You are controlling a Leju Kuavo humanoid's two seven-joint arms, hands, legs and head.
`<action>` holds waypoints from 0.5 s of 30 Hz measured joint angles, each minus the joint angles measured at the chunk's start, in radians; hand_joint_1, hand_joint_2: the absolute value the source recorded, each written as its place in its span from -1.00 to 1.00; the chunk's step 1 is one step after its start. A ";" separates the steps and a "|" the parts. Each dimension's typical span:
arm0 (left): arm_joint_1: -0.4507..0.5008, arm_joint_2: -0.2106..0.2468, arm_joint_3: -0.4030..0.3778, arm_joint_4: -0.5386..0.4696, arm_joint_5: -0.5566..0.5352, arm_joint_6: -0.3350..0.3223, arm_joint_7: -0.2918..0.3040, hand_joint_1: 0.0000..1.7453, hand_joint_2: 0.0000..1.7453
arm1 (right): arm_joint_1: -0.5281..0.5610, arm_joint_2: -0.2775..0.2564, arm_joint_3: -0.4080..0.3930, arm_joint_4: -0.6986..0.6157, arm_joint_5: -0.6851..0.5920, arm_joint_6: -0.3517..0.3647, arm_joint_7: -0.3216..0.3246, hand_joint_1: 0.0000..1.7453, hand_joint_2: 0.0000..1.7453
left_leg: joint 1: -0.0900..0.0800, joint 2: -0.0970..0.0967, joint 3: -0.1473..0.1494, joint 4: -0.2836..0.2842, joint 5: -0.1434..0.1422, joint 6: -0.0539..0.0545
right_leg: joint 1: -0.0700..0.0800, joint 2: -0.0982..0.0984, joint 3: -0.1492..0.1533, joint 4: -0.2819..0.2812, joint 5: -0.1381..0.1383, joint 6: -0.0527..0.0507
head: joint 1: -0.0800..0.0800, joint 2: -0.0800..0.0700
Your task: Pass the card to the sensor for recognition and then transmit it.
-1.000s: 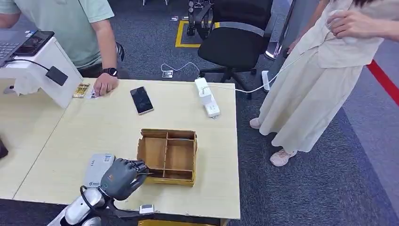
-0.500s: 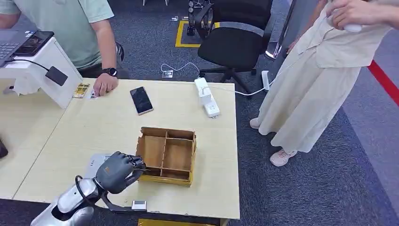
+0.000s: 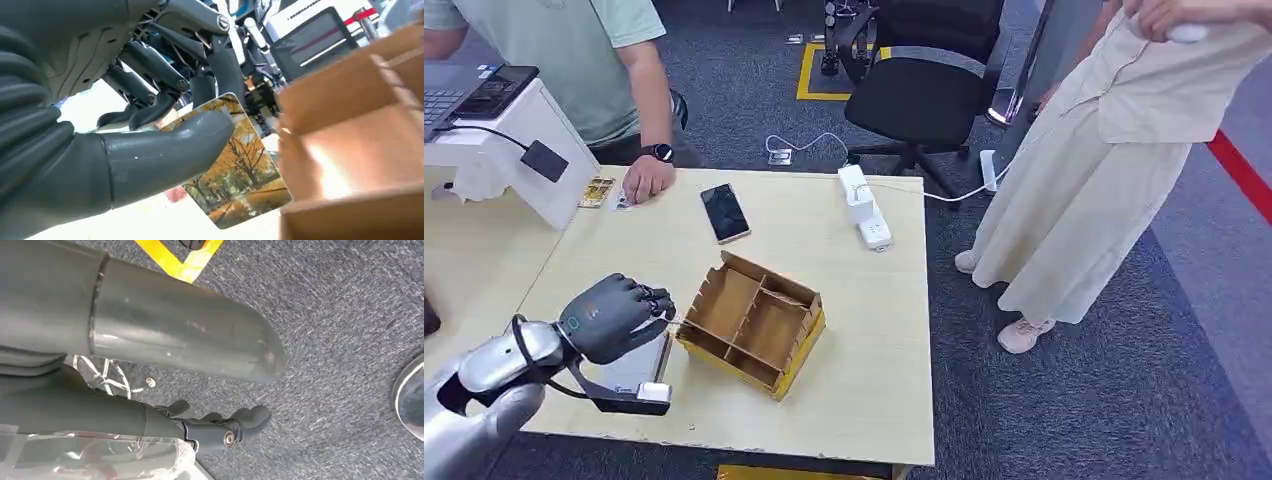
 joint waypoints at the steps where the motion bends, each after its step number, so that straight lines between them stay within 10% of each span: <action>1: -0.010 0.014 0.000 -0.006 0.008 -0.008 0.000 1.00 1.00 | 0.000 -0.001 0.000 0.002 0.002 0.000 0.000 -1.00 -1.00 | 0.000 0.000 0.000 0.000 0.000 0.000 | 0.000 0.000 0.000 0.000 0.000 0.000 | 0.000 0.000; 15: -0.097 0.141 0.000 -0.087 0.161 -0.105 0.006 1.00 1.00 | -0.004 -0.011 0.000 0.019 0.005 -0.001 -0.005 -1.00 -1.00 | 0.000 0.000 0.000 0.000 0.000 0.000 | 0.000 0.000 0.000 0.000 0.000 0.000 | 0.000 0.000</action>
